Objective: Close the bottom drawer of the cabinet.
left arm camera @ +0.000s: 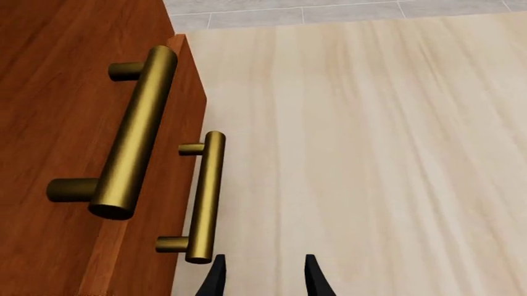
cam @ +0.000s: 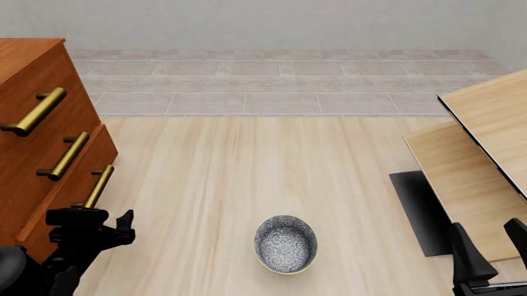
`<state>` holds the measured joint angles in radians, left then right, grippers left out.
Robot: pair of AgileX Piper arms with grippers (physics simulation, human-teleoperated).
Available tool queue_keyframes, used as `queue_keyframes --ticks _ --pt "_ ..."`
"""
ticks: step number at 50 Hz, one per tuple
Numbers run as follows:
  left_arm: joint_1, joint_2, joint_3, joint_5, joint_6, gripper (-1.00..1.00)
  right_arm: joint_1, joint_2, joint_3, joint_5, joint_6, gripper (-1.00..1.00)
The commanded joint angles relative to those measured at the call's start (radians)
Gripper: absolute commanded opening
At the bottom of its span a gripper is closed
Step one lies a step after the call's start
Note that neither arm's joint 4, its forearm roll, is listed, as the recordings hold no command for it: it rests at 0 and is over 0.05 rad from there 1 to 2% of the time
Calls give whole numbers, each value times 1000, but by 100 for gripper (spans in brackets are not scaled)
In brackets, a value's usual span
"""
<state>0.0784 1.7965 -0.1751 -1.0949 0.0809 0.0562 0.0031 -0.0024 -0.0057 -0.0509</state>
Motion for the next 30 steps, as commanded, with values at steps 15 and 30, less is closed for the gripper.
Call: queue_keyframes --ticks 15,30 --pt "57 -4 -23 19 11 100 2 -1 0 -1 -3 100" --pt "80 -4 -34 29 17 100 3 0 1 -1 0 100"
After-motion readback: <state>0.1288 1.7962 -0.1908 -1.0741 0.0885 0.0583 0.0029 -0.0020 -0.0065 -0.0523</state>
